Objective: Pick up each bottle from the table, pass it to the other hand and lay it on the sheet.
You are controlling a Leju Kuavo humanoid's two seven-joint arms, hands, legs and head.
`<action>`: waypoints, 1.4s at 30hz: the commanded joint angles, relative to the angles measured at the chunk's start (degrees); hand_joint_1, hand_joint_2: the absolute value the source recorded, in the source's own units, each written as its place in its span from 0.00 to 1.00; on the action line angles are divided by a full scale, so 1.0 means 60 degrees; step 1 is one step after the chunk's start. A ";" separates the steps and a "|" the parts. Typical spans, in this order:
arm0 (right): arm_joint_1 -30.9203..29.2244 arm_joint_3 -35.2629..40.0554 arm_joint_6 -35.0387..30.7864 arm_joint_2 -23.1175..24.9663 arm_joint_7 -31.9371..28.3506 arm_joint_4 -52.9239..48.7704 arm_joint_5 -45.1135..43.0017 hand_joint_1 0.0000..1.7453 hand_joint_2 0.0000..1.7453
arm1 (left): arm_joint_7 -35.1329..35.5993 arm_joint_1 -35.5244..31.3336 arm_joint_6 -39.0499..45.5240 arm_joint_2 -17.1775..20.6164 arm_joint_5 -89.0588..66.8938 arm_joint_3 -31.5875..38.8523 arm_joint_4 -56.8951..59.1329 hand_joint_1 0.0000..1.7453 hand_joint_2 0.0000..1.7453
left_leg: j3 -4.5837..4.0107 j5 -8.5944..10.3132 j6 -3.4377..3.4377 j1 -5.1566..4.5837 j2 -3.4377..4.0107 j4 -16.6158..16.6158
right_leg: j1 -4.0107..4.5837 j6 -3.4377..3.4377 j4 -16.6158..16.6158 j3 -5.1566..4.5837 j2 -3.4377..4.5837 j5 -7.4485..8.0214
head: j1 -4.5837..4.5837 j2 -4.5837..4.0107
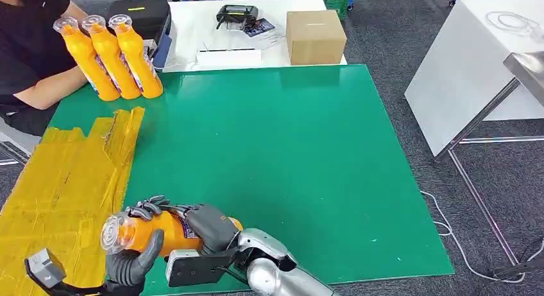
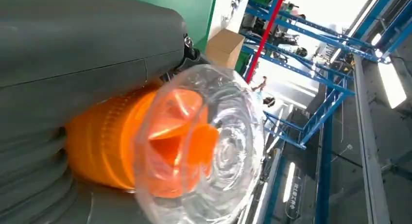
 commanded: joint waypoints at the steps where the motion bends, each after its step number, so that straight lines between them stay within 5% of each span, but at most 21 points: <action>1: -0.0270 0.0506 0.0052 -0.0088 -0.0045 0.0317 0.0020 1.00 1.00 | 0.0062 -0.0117 -0.0035 -0.0051 -0.0115 -0.0293 0.0225 1.00 1.00 | 0.0022 -0.0007 0.0005 0.0008 0.0005 -0.0002 | 0.0011 -0.0009 -0.0013 0.0029 -0.0012 -0.0004 | 0.0004 0.0000; 15: -0.0196 0.0296 -0.0134 -0.0145 -0.0024 0.0398 0.0144 1.00 1.00 | -0.0028 -0.0092 -0.0087 -0.0076 -0.0170 -0.0153 0.0099 1.00 1.00 | 0.0016 -0.0004 0.0004 0.0004 0.0001 -0.0004 | 0.0006 -0.0006 -0.0011 0.0021 -0.0011 -0.0003 | 0.0004 0.0000; 16: -0.0204 0.0235 -0.0322 -0.0162 0.0051 0.0367 0.0273 0.29 1.00 | -0.0034 -0.0082 -0.0091 -0.0093 -0.0180 -0.0113 0.0070 1.00 1.00 | 0.0022 -0.0005 0.0005 0.0007 0.0002 -0.0004 | 0.0010 -0.0008 -0.0013 0.0029 -0.0014 -0.0003 | 0.0004 0.0000; 17: -0.0146 0.0053 -0.0434 -0.0178 0.0072 0.0230 0.0266 0.00 1.00 | -0.0026 -0.0049 -0.0130 -0.0104 -0.0182 -0.0071 0.0013 1.00 1.00 | 0.0026 -0.0008 0.0006 0.0010 0.0004 -0.0002 | 0.0014 -0.0011 -0.0015 0.0035 -0.0016 -0.0005 | 0.0003 0.0000; 20: -0.0105 -0.0193 -0.0477 -0.0300 0.0105 -0.0136 0.0226 0.00 1.00 | -0.0020 -0.0012 -0.0168 -0.0106 -0.0203 -0.0020 -0.0059 1.00 1.00 | 0.0004 0.0001 0.0004 0.0002 -0.0005 -0.0002 | 0.0003 -0.0004 -0.0006 0.0008 -0.0014 -0.0001 | 0.0000 0.0000; 21: -0.0096 -0.0237 -0.0466 -0.0343 0.0173 -0.0247 0.0273 0.00 0.00 | -0.0031 -0.0009 -0.0178 -0.0115 -0.0230 0.0002 -0.0061 1.00 1.00 | 0.0013 -0.0003 0.0005 0.0004 -0.0005 -0.0002 | 0.0007 -0.0006 -0.0010 0.0021 -0.0019 -0.0004 | 0.0004 0.0000; 42: 0.0028 -0.0500 -0.0492 -0.0513 0.0329 -0.0524 0.0597 0.00 0.00 | -0.0355 -0.0038 -0.0080 -0.0338 -0.0714 0.0686 -0.0280 1.00 1.00 | 0.0010 0.0000 0.0003 0.0003 0.0000 -0.0003 | 0.0005 -0.0004 -0.0008 0.0012 -0.0010 0.0000 | 0.0004 0.0000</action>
